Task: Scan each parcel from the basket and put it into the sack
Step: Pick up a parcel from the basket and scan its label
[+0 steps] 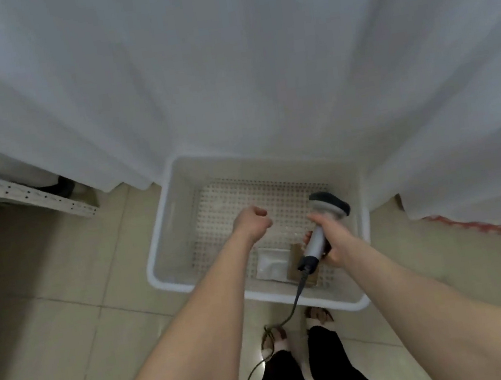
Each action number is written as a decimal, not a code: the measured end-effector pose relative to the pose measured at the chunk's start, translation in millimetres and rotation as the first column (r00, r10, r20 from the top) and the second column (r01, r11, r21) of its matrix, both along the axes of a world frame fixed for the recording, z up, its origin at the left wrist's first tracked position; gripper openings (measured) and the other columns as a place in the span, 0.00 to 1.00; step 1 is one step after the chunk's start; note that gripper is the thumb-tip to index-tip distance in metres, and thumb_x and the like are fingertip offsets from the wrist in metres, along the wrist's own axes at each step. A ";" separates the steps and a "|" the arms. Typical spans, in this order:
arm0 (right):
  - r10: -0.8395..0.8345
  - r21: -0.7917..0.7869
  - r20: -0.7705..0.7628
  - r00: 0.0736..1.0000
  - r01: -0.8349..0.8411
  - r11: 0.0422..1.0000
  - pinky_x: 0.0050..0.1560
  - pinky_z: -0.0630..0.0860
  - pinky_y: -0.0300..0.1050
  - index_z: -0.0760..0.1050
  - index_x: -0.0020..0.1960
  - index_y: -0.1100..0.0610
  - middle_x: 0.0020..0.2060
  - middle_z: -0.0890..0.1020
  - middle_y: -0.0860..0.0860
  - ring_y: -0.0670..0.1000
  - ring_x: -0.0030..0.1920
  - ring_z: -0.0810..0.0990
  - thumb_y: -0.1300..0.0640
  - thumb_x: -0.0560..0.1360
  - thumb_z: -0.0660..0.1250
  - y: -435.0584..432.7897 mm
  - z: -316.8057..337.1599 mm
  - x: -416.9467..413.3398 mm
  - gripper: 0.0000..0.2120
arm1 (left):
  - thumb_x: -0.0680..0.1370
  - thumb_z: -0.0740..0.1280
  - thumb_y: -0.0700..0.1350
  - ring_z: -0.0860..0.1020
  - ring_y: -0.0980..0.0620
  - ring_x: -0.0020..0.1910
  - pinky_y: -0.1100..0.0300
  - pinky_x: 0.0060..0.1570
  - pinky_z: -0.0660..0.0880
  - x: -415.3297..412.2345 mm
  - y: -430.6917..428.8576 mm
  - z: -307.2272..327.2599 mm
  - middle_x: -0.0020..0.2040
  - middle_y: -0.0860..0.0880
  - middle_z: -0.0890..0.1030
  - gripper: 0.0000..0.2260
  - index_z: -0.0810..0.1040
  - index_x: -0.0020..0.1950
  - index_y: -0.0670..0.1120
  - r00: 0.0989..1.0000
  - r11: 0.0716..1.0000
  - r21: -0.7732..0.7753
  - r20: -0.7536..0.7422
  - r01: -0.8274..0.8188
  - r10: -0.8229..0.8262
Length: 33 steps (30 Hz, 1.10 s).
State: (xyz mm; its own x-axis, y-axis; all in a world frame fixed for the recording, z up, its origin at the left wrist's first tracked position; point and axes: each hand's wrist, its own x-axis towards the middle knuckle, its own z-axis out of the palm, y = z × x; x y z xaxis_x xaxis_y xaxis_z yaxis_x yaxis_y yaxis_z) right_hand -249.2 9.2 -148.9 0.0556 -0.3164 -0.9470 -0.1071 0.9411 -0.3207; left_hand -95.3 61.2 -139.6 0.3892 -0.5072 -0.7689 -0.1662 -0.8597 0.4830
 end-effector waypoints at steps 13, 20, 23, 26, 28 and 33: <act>0.123 0.203 -0.295 0.947 -0.063 0.977 0.51 0.73 0.49 0.65 0.59 0.60 0.41 0.73 0.54 0.55 0.38 0.73 0.53 0.78 0.67 -28.0 -281.8 -15.1 0.17 | 0.82 0.57 0.42 0.69 0.44 0.65 0.54 0.59 0.70 -46.4 -16.0 -302.5 0.74 0.42 0.63 0.23 0.58 0.77 0.41 0.959 0.960 0.273 -0.284 0.060 0.021; 0.077 0.188 -0.314 0.946 -0.017 0.982 0.63 0.71 0.57 0.61 0.74 0.62 0.65 0.71 0.59 0.60 0.64 0.72 0.48 0.76 0.69 -26.7 -356.5 -20.3 0.33 | 0.80 0.56 0.61 0.66 0.45 0.69 0.52 0.61 0.68 -67.0 -15.6 -367.0 0.73 0.47 0.65 0.28 0.60 0.76 0.48 0.872 0.912 0.407 -0.425 -0.058 0.245; 0.028 0.187 -0.215 0.976 0.013 0.982 0.64 0.73 0.56 0.69 0.65 0.60 0.56 0.76 0.56 0.58 0.60 0.75 0.47 0.76 0.69 -25.8 -351.9 -8.8 0.24 | 0.77 0.60 0.64 0.72 0.47 0.62 0.53 0.58 0.72 -57.2 -15.0 -360.9 0.65 0.46 0.73 0.29 0.68 0.71 0.47 0.804 0.869 0.433 -0.414 -0.239 0.427; 0.000 0.152 -0.106 0.994 0.016 0.988 0.59 0.75 0.57 0.73 0.62 0.59 0.51 0.78 0.56 0.58 0.56 0.77 0.48 0.75 0.70 -31.3 -320.1 11.6 0.22 | 0.74 0.63 0.66 0.74 0.46 0.60 0.48 0.59 0.75 -34.1 -14.4 -330.2 0.63 0.45 0.74 0.34 0.67 0.71 0.44 0.740 0.806 0.341 -0.333 -0.484 0.585; -0.002 0.130 -0.054 0.999 0.009 0.991 0.55 0.75 0.57 0.72 0.61 0.57 0.51 0.78 0.56 0.57 0.52 0.77 0.47 0.75 0.70 -33.2 -286.4 29.4 0.20 | 0.74 0.63 0.65 0.75 0.45 0.57 0.45 0.58 0.76 -15.9 -15.4 -300.0 0.62 0.43 0.75 0.33 0.67 0.69 0.42 0.716 0.774 0.263 -0.296 -0.576 0.633; 0.044 0.020 0.089 0.995 -0.046 0.999 0.61 0.76 0.60 0.78 0.62 0.60 0.56 0.82 0.59 0.59 0.56 0.81 0.46 0.69 0.75 -32.2 -183.5 70.7 0.26 | 0.76 0.60 0.66 0.76 0.50 0.45 0.53 0.44 0.78 33.3 -23.8 -189.8 0.51 0.47 0.77 0.29 0.68 0.67 0.47 0.642 0.709 0.147 -0.330 -0.690 0.693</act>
State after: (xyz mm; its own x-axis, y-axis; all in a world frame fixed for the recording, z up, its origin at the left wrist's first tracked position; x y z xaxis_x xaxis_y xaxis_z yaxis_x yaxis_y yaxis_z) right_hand -178.4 -23.0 -332.4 0.1534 -0.2910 -0.9443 -0.1214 0.9429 -0.3102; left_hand -61.9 37.3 -329.4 0.3413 -0.1924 -0.9200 0.6485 -0.6604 0.3787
